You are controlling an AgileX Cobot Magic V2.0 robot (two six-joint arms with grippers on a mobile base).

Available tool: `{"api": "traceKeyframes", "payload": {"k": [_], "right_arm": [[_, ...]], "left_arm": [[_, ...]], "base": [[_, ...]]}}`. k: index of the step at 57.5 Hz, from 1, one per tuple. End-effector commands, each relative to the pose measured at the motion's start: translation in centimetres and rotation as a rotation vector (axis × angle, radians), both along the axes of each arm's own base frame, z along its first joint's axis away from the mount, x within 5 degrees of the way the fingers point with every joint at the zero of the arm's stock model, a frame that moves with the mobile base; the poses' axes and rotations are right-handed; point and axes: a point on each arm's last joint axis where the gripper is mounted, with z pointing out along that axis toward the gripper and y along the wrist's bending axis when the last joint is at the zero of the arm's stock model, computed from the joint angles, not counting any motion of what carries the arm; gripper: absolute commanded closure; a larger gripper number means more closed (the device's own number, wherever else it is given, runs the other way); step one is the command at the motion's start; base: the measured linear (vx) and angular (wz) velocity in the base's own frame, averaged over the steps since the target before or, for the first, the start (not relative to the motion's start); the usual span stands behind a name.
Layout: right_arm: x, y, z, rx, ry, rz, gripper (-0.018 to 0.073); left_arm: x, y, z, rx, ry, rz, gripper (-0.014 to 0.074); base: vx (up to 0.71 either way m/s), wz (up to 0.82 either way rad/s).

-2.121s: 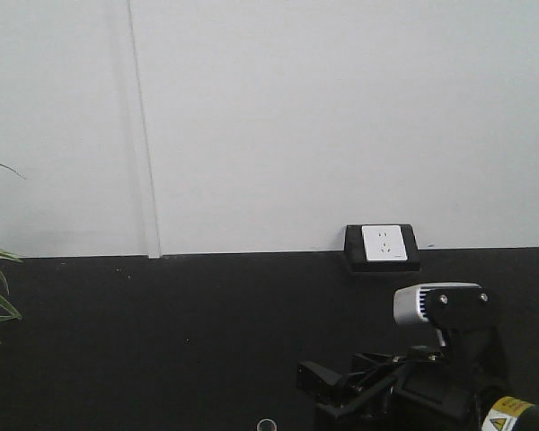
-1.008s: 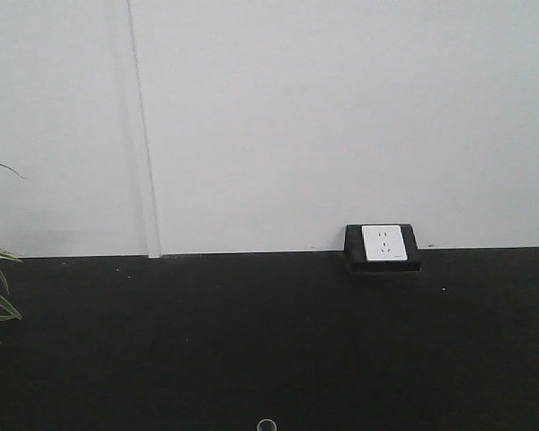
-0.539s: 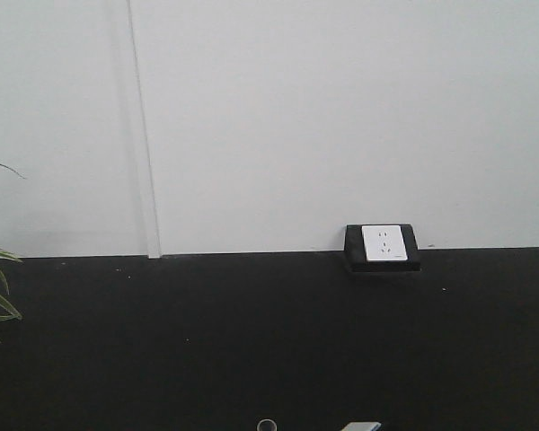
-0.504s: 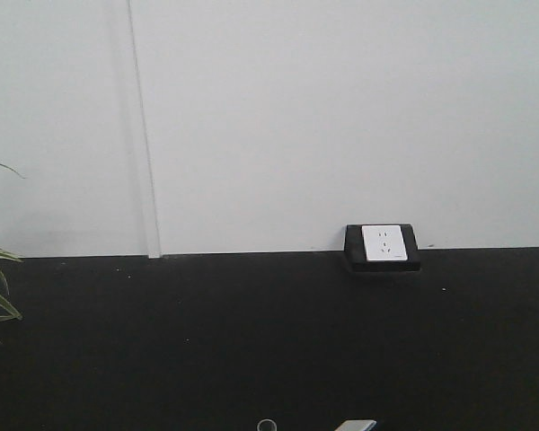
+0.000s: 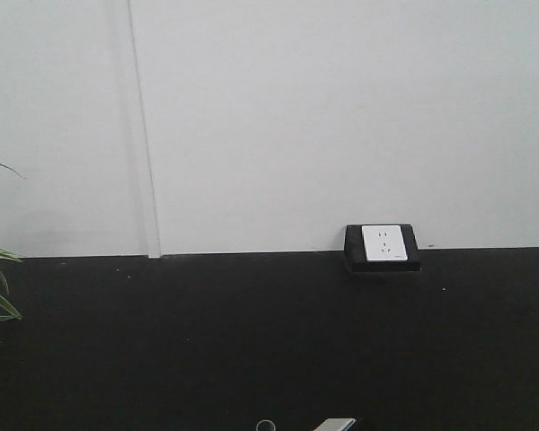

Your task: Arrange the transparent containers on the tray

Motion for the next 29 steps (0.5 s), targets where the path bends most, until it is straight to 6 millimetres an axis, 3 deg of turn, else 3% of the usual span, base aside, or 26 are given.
{"api": "traceKeyframes", "payload": {"k": [1,29], "right_arm": [[0.36,0.44,2.55,0.119,-0.113,0.002,0.0238],[0.36,0.45,2.67,0.130,-0.114,0.001,0.0337]], "left_arm": [[-0.12,-0.12,1.65,-0.044,-0.100,-0.017,0.0430],[-0.12,-0.12,1.65,-0.044,-0.100,-0.017,0.0430]], "base": [[0.00,0.00],[0.00,0.00]]}}
